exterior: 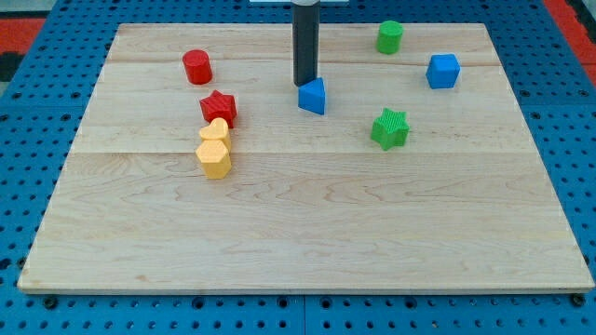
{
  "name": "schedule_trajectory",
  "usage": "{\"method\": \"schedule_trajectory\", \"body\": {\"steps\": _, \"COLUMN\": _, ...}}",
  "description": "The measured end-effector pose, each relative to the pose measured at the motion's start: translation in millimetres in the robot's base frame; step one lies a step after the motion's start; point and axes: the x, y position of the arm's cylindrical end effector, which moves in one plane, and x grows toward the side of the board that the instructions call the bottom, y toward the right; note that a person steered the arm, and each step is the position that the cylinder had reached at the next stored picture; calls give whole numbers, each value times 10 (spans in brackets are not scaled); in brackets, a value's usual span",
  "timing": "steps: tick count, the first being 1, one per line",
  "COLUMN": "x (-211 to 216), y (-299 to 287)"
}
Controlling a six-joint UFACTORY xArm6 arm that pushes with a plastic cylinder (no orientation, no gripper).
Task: Move the blue triangle in between red star and green star
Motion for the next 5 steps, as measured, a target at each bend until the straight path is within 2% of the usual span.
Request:
{"method": "schedule_trajectory", "body": {"steps": 1, "x": 4, "y": 105}}
{"method": "schedule_trajectory", "body": {"steps": 3, "x": 505, "y": 140}}
{"method": "schedule_trajectory", "body": {"steps": 5, "x": 379, "y": 253}}
